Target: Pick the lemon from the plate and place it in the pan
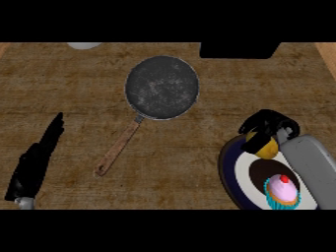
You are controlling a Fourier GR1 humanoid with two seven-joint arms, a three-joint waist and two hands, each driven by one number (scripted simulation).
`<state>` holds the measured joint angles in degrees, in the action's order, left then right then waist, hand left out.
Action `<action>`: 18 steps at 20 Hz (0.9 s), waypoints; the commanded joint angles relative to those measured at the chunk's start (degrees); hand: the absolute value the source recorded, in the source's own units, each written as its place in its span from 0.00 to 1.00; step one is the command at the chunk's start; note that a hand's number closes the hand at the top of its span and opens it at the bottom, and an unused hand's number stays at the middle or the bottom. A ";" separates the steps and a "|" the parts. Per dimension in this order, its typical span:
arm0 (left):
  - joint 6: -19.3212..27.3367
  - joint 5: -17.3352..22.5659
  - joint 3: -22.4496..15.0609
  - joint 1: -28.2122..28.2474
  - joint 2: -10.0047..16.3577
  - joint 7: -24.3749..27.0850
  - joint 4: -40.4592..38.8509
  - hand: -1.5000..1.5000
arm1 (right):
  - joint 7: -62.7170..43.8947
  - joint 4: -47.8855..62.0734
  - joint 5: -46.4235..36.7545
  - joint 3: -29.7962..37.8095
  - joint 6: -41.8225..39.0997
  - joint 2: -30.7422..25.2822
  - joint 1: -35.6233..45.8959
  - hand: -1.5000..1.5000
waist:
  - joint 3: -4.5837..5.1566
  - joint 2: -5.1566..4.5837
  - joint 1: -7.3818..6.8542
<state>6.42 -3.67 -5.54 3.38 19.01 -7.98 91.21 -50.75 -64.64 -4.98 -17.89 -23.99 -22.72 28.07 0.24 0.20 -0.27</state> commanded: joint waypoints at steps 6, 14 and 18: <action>-1.57 -2.31 1.95 1.11 -1.76 -1.56 2.63 0.50 | -1.11 -2.33 -2.14 4.59 -0.51 4.56 -4.16 1.00 | -0.23 -0.16 0.12; -1.28 -2.80 1.61 3.12 -2.97 1.51 0.60 0.50 | -10.73 -13.79 -20.41 -2.29 14.98 3.35 -8.28 1.00 | -0.11 0.30 0.80; -0.60 -3.40 1.66 1.02 -3.21 -0.56 1.00 0.50 | -14.47 -20.00 -32.16 -5.46 20.63 0.12 -8.55 1.00 | -0.12 0.50 1.68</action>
<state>5.05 -6.45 -3.85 4.90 16.29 -8.25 92.01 -58.74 -79.46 -27.73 -20.59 -9.77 -20.84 20.37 0.13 0.55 0.81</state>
